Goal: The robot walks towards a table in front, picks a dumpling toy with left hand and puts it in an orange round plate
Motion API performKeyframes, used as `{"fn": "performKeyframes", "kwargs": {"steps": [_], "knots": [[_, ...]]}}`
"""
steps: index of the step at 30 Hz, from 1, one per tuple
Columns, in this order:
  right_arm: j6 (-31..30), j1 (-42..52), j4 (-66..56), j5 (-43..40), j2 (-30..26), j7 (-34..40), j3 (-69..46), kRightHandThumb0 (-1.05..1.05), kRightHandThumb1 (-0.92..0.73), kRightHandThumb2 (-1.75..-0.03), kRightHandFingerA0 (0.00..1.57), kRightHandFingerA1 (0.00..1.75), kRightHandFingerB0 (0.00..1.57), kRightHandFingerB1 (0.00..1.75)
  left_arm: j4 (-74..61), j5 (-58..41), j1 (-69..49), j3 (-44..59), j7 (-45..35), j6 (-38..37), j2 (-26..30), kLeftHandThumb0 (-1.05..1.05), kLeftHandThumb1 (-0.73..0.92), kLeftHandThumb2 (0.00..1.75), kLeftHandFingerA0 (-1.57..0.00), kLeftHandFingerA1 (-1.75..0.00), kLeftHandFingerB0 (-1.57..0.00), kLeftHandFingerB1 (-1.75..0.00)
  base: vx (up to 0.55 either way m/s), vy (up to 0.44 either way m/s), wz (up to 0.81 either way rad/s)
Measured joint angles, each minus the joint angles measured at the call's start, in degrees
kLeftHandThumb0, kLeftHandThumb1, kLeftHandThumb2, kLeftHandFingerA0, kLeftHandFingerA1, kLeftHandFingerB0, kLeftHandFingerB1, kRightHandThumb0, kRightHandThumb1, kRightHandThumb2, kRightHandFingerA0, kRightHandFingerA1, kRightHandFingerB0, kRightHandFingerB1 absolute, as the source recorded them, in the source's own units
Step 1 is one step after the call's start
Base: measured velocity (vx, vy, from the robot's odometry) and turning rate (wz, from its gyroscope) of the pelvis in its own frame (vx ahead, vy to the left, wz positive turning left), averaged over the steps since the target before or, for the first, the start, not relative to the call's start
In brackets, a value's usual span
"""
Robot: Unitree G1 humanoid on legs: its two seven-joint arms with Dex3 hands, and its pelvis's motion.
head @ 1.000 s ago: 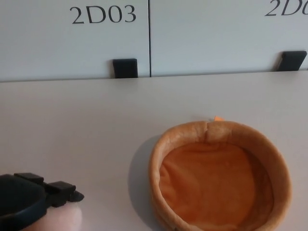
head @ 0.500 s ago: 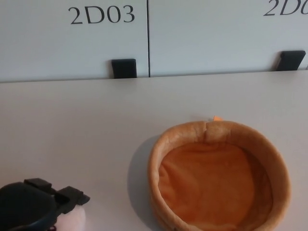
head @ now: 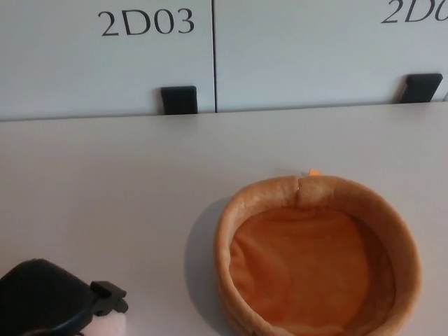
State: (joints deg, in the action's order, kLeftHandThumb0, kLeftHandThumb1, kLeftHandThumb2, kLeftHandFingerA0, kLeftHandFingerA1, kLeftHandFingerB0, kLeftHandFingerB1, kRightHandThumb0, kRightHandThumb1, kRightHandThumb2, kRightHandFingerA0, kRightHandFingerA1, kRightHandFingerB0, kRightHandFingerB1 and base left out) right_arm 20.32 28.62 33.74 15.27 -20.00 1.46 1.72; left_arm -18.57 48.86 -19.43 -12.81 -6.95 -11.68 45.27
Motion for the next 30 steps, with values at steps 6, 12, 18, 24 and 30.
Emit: {"fn": "performKeyframes", "kwargs": {"steps": [6,12,18,24,30], "knots": [[-0.5,0.0,-0.6,0.2,0.0,0.0,0.2,-0.10,-0.45,-0.91,0.60,0.68,0.16,0.50,1.0,0.8,-1.0,0.8,6.8,-3.7,-0.7,-0.28,0.79,0.65,-1.42,-0.79,-1.15,-0.54,0.00,0.000,0.00],[-1.2,0.0,-1.2,0.3,0.0,0.0,0.2,-0.15,-0.63,-0.58,0.66,0.48,0.28,0.35,-0.7,0.1,-1.6,3.1,10.7,-7.1,-2.4,-0.26,0.79,0.64,-1.47,-0.81,-1.20,-0.56,0.00,0.000,0.00],[-2.2,-0.6,-0.9,0.4,0.0,0.0,0.4,-0.18,-0.66,-0.59,0.65,0.48,0.27,0.34,-6.3,-3.5,-0.9,8.0,12.1,-9.6,-4.7,-0.22,0.74,0.62,-1.57,-0.80,-1.25,-0.57,0.00,0.000,0.00],[-2.4,-0.9,-0.5,0.4,0.0,0.0,0.6,-0.26,-0.65,-0.62,0.66,0.50,0.27,0.38,-12.3,-9.1,2.9,13.2,10.8,-9.5,-5.3,-0.17,0.88,0.66,-1.57,-0.92,-1.40,-0.68,0.00,0.000,0.00],[-2.4,-1.3,0.0,0.4,0.0,0.0,0.9,-0.20,-0.65,-0.59,0.63,0.47,0.28,0.37,-16.5,-14.4,8.6,16.3,9.0,-8.9,-5.6,-0.09,0.57,0.99,-1.44,-1.24,-1.27,-1.09,0.00,0.000,0.00]]}}
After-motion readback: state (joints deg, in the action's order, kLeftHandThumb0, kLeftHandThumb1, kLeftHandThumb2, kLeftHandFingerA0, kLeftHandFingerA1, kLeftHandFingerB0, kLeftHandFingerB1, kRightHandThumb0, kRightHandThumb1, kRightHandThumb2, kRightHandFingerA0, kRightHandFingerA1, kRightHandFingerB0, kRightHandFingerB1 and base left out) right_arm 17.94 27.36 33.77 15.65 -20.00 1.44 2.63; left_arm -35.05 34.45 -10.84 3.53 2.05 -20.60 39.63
